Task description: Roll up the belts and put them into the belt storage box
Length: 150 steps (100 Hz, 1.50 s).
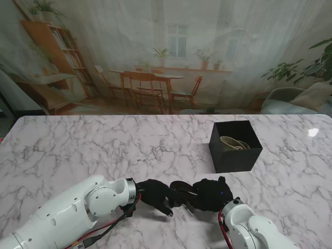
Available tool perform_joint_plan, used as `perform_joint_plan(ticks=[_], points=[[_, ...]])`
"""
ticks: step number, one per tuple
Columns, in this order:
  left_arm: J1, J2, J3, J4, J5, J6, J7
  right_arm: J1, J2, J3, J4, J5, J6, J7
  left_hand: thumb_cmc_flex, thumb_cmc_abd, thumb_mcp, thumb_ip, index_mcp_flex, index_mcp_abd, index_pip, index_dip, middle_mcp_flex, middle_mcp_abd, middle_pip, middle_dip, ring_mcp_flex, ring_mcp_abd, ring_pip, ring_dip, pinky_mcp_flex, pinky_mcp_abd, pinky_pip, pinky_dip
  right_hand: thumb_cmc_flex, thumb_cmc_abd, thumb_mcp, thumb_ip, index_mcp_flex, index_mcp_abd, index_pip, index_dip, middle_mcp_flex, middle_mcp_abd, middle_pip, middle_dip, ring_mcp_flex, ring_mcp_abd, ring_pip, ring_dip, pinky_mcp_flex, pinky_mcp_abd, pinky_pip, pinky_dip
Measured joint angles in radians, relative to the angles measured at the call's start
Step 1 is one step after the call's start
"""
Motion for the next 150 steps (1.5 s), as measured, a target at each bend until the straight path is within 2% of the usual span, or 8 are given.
perform_joint_plan(ticks=[23, 35, 48, 65, 85, 105, 120, 150], points=[[-0.015, 0.0, 0.016, 0.001, 0.003, 0.016, -0.001, -0.017, 0.001, 0.021, -0.008, 0.014, -0.01, 0.001, 0.0, 0.016, 0.0, 0.0, -0.001, -0.02, -0.007, 0.0, 0.002, -0.03, 0.008, 0.0, 0.001, -0.011, 0.0, 0.001, 0.0, 0.0, 0.0, 0.009, 0.04, 0.074, -0.024, 0.004, -0.01, 0.002, -0.012, -0.002, -0.012, 0.003, 0.0, -0.006, -0.005, 0.003, 0.0, -0.004, 0.002, -0.021, 0.001, 0.0], [-0.027, 0.0, 0.028, 0.007, -0.006, 0.023, -0.003, -0.029, -0.001, 0.031, -0.011, 0.045, -0.009, -0.014, 0.001, 0.028, 0.0, 0.0, -0.001, -0.021, -0.007, 0.0, 0.003, -0.033, 0.022, 0.0, 0.001, -0.012, 0.0, 0.002, 0.0, 0.0, 0.0, 0.009, 0.036, 0.137, -0.127, 0.004, -0.009, 0.002, -0.012, -0.002, -0.025, 0.012, 0.0, -0.012, -0.007, 0.007, 0.0, -0.012, 0.002, -0.023, 0.001, 0.0], [-0.034, -0.001, 0.03, 0.014, -0.01, 0.026, -0.003, -0.037, -0.004, 0.041, -0.011, 0.053, -0.008, -0.022, 0.001, 0.028, 0.0, 0.0, -0.001, -0.022, -0.007, 0.0, 0.003, -0.033, 0.03, 0.0, 0.001, -0.012, 0.0, 0.002, 0.0, 0.0, 0.0, 0.009, -0.027, 0.224, -0.277, 0.005, 0.007, 0.002, -0.009, -0.002, -0.038, 0.013, 0.0, -0.019, -0.009, 0.015, 0.0, -0.012, 0.0, -0.024, 0.001, 0.001], [-0.037, -0.002, 0.032, 0.017, -0.013, 0.029, -0.003, -0.041, -0.005, 0.046, -0.011, 0.079, -0.01, -0.025, 0.001, 0.028, 0.0, 0.0, -0.001, -0.022, -0.007, -0.001, 0.003, -0.034, 0.033, 0.0, 0.001, -0.012, 0.0, 0.003, 0.0, 0.0, 0.0, 0.009, -0.138, 0.244, -0.361, 0.009, -0.022, 0.01, -0.039, -0.013, -0.068, 0.017, -0.016, -0.037, -0.029, 0.019, -0.008, -0.012, -0.014, -0.025, -0.009, 0.008], [-0.044, -0.002, 0.039, 0.022, -0.019, 0.032, -0.002, -0.032, 0.004, 0.024, -0.009, 0.015, -0.018, -0.008, 0.001, 0.044, -0.001, 0.0, -0.022, -0.022, -0.017, -0.008, 0.003, -0.043, 0.042, 0.0, 0.002, -0.02, 0.0, 0.013, -0.003, 0.0, 0.0, 0.009, -0.341, 0.101, -0.217, 0.011, -0.12, 0.094, -0.203, -0.051, -0.139, 0.064, -0.109, -0.116, -0.069, 0.03, -0.038, -0.023, -0.028, -0.023, -0.054, 0.014], [-0.051, -0.003, 0.047, 0.028, -0.029, 0.038, -0.001, -0.007, 0.012, -0.028, -0.016, 0.0, 0.046, 0.018, 0.0, 0.051, -0.001, 0.0, -0.049, -0.02, -0.02, -0.013, 0.003, -0.057, 0.054, 0.007, 0.002, -0.029, 0.009, 0.026, -0.006, 0.0, 0.001, 0.025, -0.351, -0.025, -0.11, -0.008, -0.176, 0.127, -0.257, -0.053, -0.17, 0.076, -0.122, -0.152, -0.088, 0.066, -0.08, -0.046, -0.031, -0.011, -0.072, 0.015], [-0.054, -0.004, 0.05, 0.03, -0.033, 0.038, -0.001, 0.022, 0.011, -0.075, -0.003, -0.018, 0.102, -0.003, 0.0, 0.051, -0.002, 0.0, -0.049, -0.02, -0.022, -0.013, 0.003, -0.057, 0.056, 0.007, 0.002, -0.03, 0.009, 0.03, -0.006, 0.0, 0.006, 0.026, -0.183, -0.11, -0.108, -0.008, -0.146, 0.128, -0.127, 0.05, -0.136, 0.076, -0.066, -0.106, -0.043, 0.07, -0.076, -0.043, 0.0, -0.01, -0.05, 0.023], [-0.052, -0.004, 0.046, 0.037, -0.029, 0.021, 0.006, 0.058, -0.007, -0.129, 0.04, -0.003, 0.183, -0.097, 0.0, 0.051, -0.002, 0.0, -0.049, -0.02, -0.023, -0.014, 0.003, -0.058, 0.062, 0.008, 0.002, -0.032, 0.016, 0.031, -0.006, 0.0, 0.012, 0.03, 0.054, -0.108, -0.252, 0.016, 0.015, 0.035, 0.247, 0.328, -0.02, 0.048, 0.038, -0.013, 0.024, 0.044, -0.026, -0.004, 0.032, -0.009, 0.045, 0.035]])
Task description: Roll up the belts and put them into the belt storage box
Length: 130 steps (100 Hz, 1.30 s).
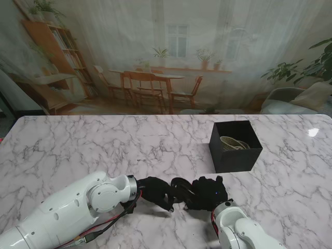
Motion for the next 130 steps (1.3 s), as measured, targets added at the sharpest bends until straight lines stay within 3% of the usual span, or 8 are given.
perform_joint_plan(ticks=[8, 12, 22, 31, 51, 72, 94, 130], points=[[0.026, -0.003, -0.034, -0.006, 0.014, -0.01, 0.0, 0.003, -0.002, -0.011, 0.003, 0.002, 0.027, -0.016, 0.0, 0.0, 0.0, 0.0, 0.0, 0.004, 0.0, 0.0, -0.004, 0.016, -0.074, -0.011, -0.004, -0.003, -0.007, -0.019, 0.0, 0.0, -0.001, -0.006, 0.046, -0.003, -0.029, 0.01, 0.015, -0.038, 0.113, 0.012, 0.078, -0.031, 0.053, 0.048, 0.022, -0.02, 0.001, 0.009, 0.048, 0.0, 0.075, 0.039], [0.048, -0.005, -0.063, -0.013, 0.025, -0.015, 0.0, 0.006, -0.003, -0.018, 0.007, -0.001, 0.038, -0.03, 0.0, 0.001, 0.0, 0.0, 0.0, 0.018, -0.003, -0.004, -0.012, 0.044, -0.132, -0.031, -0.007, -0.003, -0.029, -0.03, 0.001, 0.0, -0.01, -0.007, 0.034, -0.005, 0.077, 0.009, 0.016, -0.047, 0.143, 0.01, 0.114, -0.059, 0.086, 0.081, 0.05, -0.027, 0.013, 0.028, 0.073, -0.001, 0.128, 0.078], [0.102, -0.003, -0.123, -0.047, 0.073, -0.031, 0.0, 0.008, -0.009, -0.023, 0.014, -0.005, 0.046, -0.063, 0.0, 0.013, 0.0, 0.0, -0.001, 0.051, -0.008, -0.01, -0.035, 0.144, -0.23, -0.078, -0.028, -0.002, -0.092, -0.059, 0.001, 0.001, -0.01, -0.007, 0.025, -0.058, 0.23, -0.089, 0.025, -0.053, 0.238, -0.095, 0.229, -0.095, 0.18, 0.153, 0.119, -0.029, 0.088, 0.086, 0.127, -0.022, 0.232, 0.148], [0.184, -0.003, -0.227, -0.1, 0.164, -0.063, -0.001, 0.014, -0.013, -0.031, 0.023, -0.005, 0.057, -0.095, -0.002, 0.023, 0.0, 0.0, 0.03, 0.057, 0.009, 0.002, -0.044, 0.242, -0.237, -0.088, -0.031, 0.094, -0.192, -0.128, 0.002, 0.002, -0.011, -0.007, 0.031, -0.068, 0.247, -0.118, 0.027, -0.089, 0.32, -0.165, 0.313, -0.12, 0.23, 0.194, 0.207, -0.032, 0.222, 0.146, 0.212, -0.067, 0.327, 0.187], [0.346, 0.006, -0.419, -0.208, 0.292, -0.142, 0.03, 0.019, -0.024, -0.036, 0.047, 0.011, 0.06, -0.138, -0.011, 0.039, -0.01, 0.0, 0.109, 0.04, 0.072, 0.051, -0.043, 0.239, -0.237, -0.088, -0.036, 0.101, -0.22, -0.139, -0.001, 0.005, -0.011, -0.007, 0.045, -0.107, 0.262, -0.141, 0.088, -0.099, 0.35, -0.208, 0.443, -0.132, 0.263, 0.249, 0.407, -0.05, 0.468, 0.237, 0.359, -0.129, 0.457, 0.214], [0.448, -0.008, -0.578, -0.266, 0.471, -0.178, 0.242, -0.003, -0.031, -0.001, 0.045, 0.018, 0.027, -0.163, -0.015, 0.051, -0.011, 0.0, 0.127, 0.023, 0.08, 0.088, -0.057, 0.238, -0.24, -0.089, -0.089, 0.107, -0.286, -0.189, -0.043, 0.002, -0.078, -0.021, 0.045, -0.117, 0.262, -0.153, 0.123, -0.099, 0.361, -0.222, 0.494, -0.119, 0.277, 0.266, 0.48, -0.057, 0.488, 0.239, 0.42, -0.137, 0.487, 0.214], [0.468, -0.017, -0.639, -0.262, 0.595, -0.06, 0.385, -0.088, -0.035, 0.121, -0.057, -0.047, -0.077, -0.195, -0.015, 0.077, -0.013, -0.01, 0.127, 0.012, 0.081, 0.112, -0.057, 0.239, -0.248, -0.089, -0.123, 0.108, -0.356, -0.267, -0.093, 0.03, -0.204, -0.087, 0.045, -0.128, 0.262, -0.16, 0.139, -0.099, 0.362, -0.23, 0.507, -0.108, 0.287, 0.277, 0.492, -0.057, 0.512, 0.246, 0.432, -0.137, 0.497, 0.214], [0.483, -0.019, -0.71, -0.197, 0.618, 0.015, 0.433, -0.133, -0.038, 0.351, -0.227, -0.166, -0.252, -0.28, -0.015, 0.092, -0.013, -0.01, 0.129, 0.012, 0.081, 0.117, -0.106, 0.237, -0.282, -0.098, -0.188, 0.108, -0.415, -0.341, -0.138, 0.049, -0.291, -0.146, 0.045, -0.129, 0.262, -0.161, 0.149, -0.099, 0.362, -0.23, 0.518, -0.107, 0.287, 0.283, 0.493, -0.054, 0.512, 0.247, 0.445, -0.135, 0.507, 0.208]])
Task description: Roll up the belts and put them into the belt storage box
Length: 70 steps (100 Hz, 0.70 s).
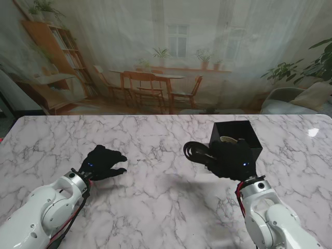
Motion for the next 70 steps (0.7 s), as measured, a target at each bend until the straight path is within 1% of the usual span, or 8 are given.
perform_joint_plan(ticks=[5, 15, 18, 27, 39, 50, 61, 70], points=[[0.004, 0.001, -0.004, 0.001, 0.003, 0.001, 0.006, 0.004, 0.0, 0.03, -0.013, -0.029, -0.023, 0.0, 0.0, 0.0, 0.0, 0.0, 0.0, 0.0, 0.0, 0.0, 0.0, 0.0, 0.0, 0.0, 0.0, 0.0, 0.0, 0.0, -0.002, 0.001, 0.0, 0.0, 0.0, 0.0, 0.0, 0.0, 0.0, 0.0, 0.0, 0.0, 0.0, 0.0, 0.0, 0.003, 0.0, 0.0, 0.0, 0.0, 0.001, 0.0, 0.0, 0.0], [0.008, 0.001, -0.009, 0.005, 0.006, 0.003, 0.017, 0.03, 0.007, 0.08, -0.013, -0.164, -0.044, -0.024, 0.0, 0.0, 0.0, 0.0, 0.0, 0.0, 0.0, 0.001, 0.0, 0.0, 0.0, 0.0, 0.0, -0.001, 0.0, 0.0, -0.004, 0.001, 0.0, 0.0, 0.0, 0.0, 0.0, 0.0, 0.0, 0.0, 0.0, 0.0, 0.0, 0.0, 0.0, 0.005, 0.012, 0.0, 0.0, 0.0, 0.002, 0.0, 0.0, -0.003], [0.009, 0.001, -0.011, 0.005, 0.008, 0.004, 0.018, 0.043, 0.011, 0.089, -0.008, -0.179, -0.045, -0.031, 0.0, 0.0, 0.0, 0.0, 0.0, 0.0, 0.0, 0.001, 0.0, 0.0, 0.0, 0.0, 0.0, -0.001, 0.0, 0.0, -0.004, 0.001, 0.0, 0.0, 0.0, 0.0, 0.0, 0.0, 0.0, 0.0, 0.0, 0.0, 0.0, 0.0, 0.0, 0.005, 0.012, 0.0, 0.0, 0.0, 0.002, 0.0, 0.001, -0.008], [0.012, 0.002, -0.016, 0.004, 0.013, 0.005, 0.016, 0.093, 0.025, 0.105, 0.03, -0.189, -0.045, -0.048, 0.0, 0.0, 0.0, 0.0, 0.0, 0.0, 0.0, 0.006, 0.0, 0.0, 0.0, 0.0, 0.0, -0.001, 0.0, 0.0, -0.004, 0.002, 0.0, 0.0, 0.0, 0.0, 0.0, -0.002, 0.0, 0.0, 0.002, 0.0, 0.0, 0.0, 0.0, 0.006, 0.012, -0.004, -0.002, 0.0, 0.003, 0.0, 0.001, -0.012], [0.022, 0.002, -0.024, -0.002, 0.02, 0.009, 0.009, 0.14, 0.041, 0.138, 0.104, -0.285, -0.046, -0.069, 0.0, 0.0, 0.0, 0.0, 0.0, 0.0, 0.0, 0.009, 0.0, 0.0, 0.0, 0.0, 0.0, -0.001, 0.0, 0.0, -0.004, 0.003, 0.0, 0.0, 0.0, 0.0, 0.0, -0.004, 0.0, 0.0, 0.003, 0.0, 0.0, -0.001, 0.0, 0.007, 0.012, -0.005, -0.008, 0.0, 0.004, 0.0, 0.001, -0.023], [0.027, 0.003, -0.027, -0.004, 0.026, 0.011, 0.013, 0.165, 0.057, 0.144, 0.165, -0.284, -0.041, -0.07, 0.0, 0.0, 0.0, 0.0, 0.0, 0.0, 0.0, 0.009, 0.0, 0.0, 0.0, 0.0, 0.0, -0.001, 0.0, 0.0, -0.004, 0.003, 0.0, 0.0, 0.0, 0.0, 0.0, -0.008, 0.0, 0.0, 0.004, 0.0, 0.0, -0.002, 0.0, 0.008, 0.012, -0.014, -0.008, 0.0, 0.005, 0.0, 0.001, -0.03], [0.027, 0.004, -0.026, -0.003, 0.027, 0.012, 0.016, 0.186, 0.062, 0.143, 0.204, -0.269, -0.042, -0.062, 0.0, 0.0, 0.0, 0.0, 0.0, 0.0, 0.0, 0.01, 0.0, 0.0, 0.0, 0.0, 0.0, -0.002, 0.0, 0.0, -0.004, 0.003, 0.0, 0.0, 0.0, 0.0, 0.0, -0.015, 0.0, -0.007, 0.004, 0.0, 0.001, -0.006, 0.0, 0.008, 0.012, -0.014, -0.009, 0.0, 0.006, -0.001, -0.002, -0.035], [0.026, 0.004, -0.025, -0.001, 0.029, 0.018, 0.016, 0.215, 0.068, 0.133, 0.236, -0.298, -0.042, -0.054, 0.0, 0.0, 0.0, 0.0, 0.0, 0.0, 0.0, 0.01, 0.0, 0.0, 0.0, 0.0, 0.0, -0.002, 0.0, 0.0, -0.004, 0.004, 0.0, 0.0, 0.0, 0.0, 0.0, -0.021, 0.0, -0.012, 0.004, 0.0, 0.001, -0.011, 0.0, 0.008, 0.012, -0.021, -0.01, 0.0, 0.006, -0.002, -0.008, -0.044]])
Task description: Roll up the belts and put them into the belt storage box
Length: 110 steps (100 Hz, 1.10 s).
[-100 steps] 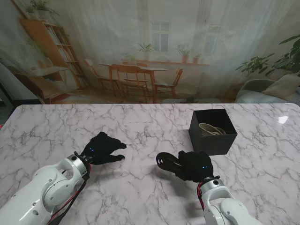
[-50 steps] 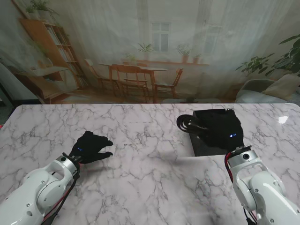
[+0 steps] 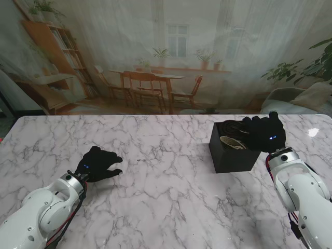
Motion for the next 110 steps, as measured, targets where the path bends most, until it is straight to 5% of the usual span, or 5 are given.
perform_joint_plan(ticks=[38, 55, 93, 101, 110], points=[[0.002, 0.0, -0.009, 0.004, 0.004, 0.004, 0.016, 0.147, 0.027, -0.091, 0.143, -0.042, 0.003, 0.101, 0.0, 0.0, 0.0, 0.0, 0.012, 0.0, 0.003, 0.001, 0.0, 0.0, 0.0, 0.0, 0.0, 0.0, 0.0, 0.0, 0.0, 0.0, 0.0, 0.002, -0.001, -0.028, 0.001, -0.003, 0.0, -0.039, 0.002, -0.013, 0.001, -0.019, -0.024, 0.0, 0.0, -0.015, -0.029, 0.0, 0.008, -0.014, -0.02, -0.019], [0.003, 0.0, -0.01, 0.004, 0.004, 0.009, 0.015, 0.164, 0.029, -0.104, 0.168, 0.014, -0.034, 0.107, 0.0, 0.0, 0.0, 0.0, 0.012, 0.0, 0.004, 0.001, 0.0, 0.0, 0.0, 0.0, 0.0, 0.0, 0.0, 0.0, 0.0, 0.0, 0.0, 0.002, -0.001, -0.028, 0.001, -0.011, 0.0, -0.046, 0.002, -0.016, 0.002, -0.025, -0.032, 0.0, 0.0, -0.016, -0.05, 0.0, 0.007, -0.014, -0.036, -0.027], [-0.002, 0.0, -0.002, 0.007, 0.002, 0.01, 0.008, 0.18, 0.024, -0.129, 0.184, 0.055, -0.053, 0.157, 0.0, 0.0, 0.0, 0.0, 0.012, 0.0, 0.004, 0.001, 0.0, 0.0, 0.0, 0.0, 0.0, 0.0, 0.0, 0.0, 0.0, 0.001, 0.0, 0.003, -0.021, -0.007, 0.001, -0.013, -0.001, -0.088, -0.057, -0.125, -0.026, -0.079, -0.192, -0.1, -0.098, -0.05, -0.195, -0.028, -0.215, 0.051, -0.212, -0.031], [-0.005, 0.001, 0.001, 0.01, 0.002, 0.01, 0.008, 0.185, 0.027, -0.139, 0.184, 0.015, -0.054, 0.178, 0.0, 0.0, 0.0, 0.0, 0.012, 0.0, 0.004, 0.001, 0.0, 0.0, 0.0, 0.0, 0.0, -0.001, 0.0, 0.0, 0.0, 0.001, 0.0, 0.003, -0.074, 0.046, 0.003, 0.004, -0.001, -0.099, -0.156, -0.114, -0.085, -0.09, -0.232, -0.129, -0.155, -0.056, -0.241, -0.057, -0.235, 0.051, -0.228, -0.027], [-0.008, 0.001, 0.003, 0.012, 0.001, 0.01, 0.008, 0.19, 0.029, -0.146, 0.186, 0.017, -0.055, 0.194, 0.0, 0.0, 0.0, 0.0, 0.012, -0.001, 0.004, 0.001, 0.0, 0.0, 0.0, 0.0, 0.0, -0.001, 0.0, 0.0, 0.0, 0.001, 0.0, 0.003, -0.142, 0.106, 0.014, 0.095, 0.0, -0.101, -0.292, -0.023, -0.151, -0.079, -0.265, -0.161, -0.213, -0.055, -0.286, -0.088, -0.254, 0.052, -0.239, -0.027]])
